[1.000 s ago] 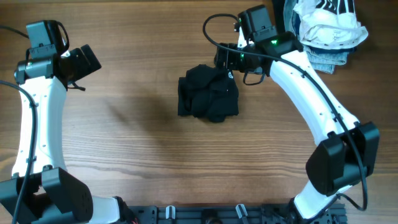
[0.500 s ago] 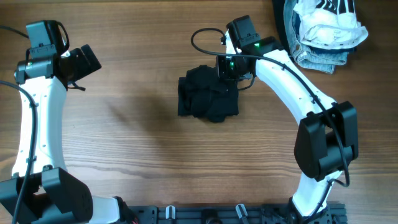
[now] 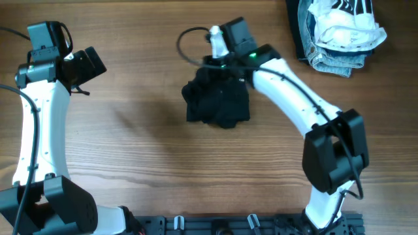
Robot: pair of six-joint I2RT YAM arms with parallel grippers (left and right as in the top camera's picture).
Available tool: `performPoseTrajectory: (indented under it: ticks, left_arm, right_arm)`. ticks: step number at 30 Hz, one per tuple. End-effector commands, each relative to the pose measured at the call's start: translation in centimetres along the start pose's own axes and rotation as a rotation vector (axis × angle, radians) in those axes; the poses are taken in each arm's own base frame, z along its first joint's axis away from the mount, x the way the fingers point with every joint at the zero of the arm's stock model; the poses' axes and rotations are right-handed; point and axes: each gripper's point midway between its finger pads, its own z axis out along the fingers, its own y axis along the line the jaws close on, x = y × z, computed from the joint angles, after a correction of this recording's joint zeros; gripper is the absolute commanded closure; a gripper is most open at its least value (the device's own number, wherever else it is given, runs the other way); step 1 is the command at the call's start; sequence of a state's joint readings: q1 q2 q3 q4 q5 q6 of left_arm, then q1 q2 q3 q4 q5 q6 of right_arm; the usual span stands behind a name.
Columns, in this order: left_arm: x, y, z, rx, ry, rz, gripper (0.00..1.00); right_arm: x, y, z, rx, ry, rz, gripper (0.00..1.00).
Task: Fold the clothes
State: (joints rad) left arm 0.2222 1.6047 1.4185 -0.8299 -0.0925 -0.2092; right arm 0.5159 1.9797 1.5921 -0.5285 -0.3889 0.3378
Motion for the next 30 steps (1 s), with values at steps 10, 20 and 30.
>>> performPoseTrajectory:
  ticks: [10,20,30]
  left_arm:
    - [-0.2,-0.5,-0.1,0.032,0.000,-0.020,0.00]
    - [-0.2,-0.5,-0.1,0.035,0.001,-0.019,0.00]
    - [0.0,-1.0,-0.2,0.060,0.009,-0.019,0.00]
  right_arm:
    - [1.9,3.4,0.8,-0.029,0.073,-0.052,0.33]
    - [3.4,0.6,-5.5,0.191,0.135,-0.041,0.15]
    - [10.3,-4.4,-3.3,0.327,0.309,0.050,0.44]
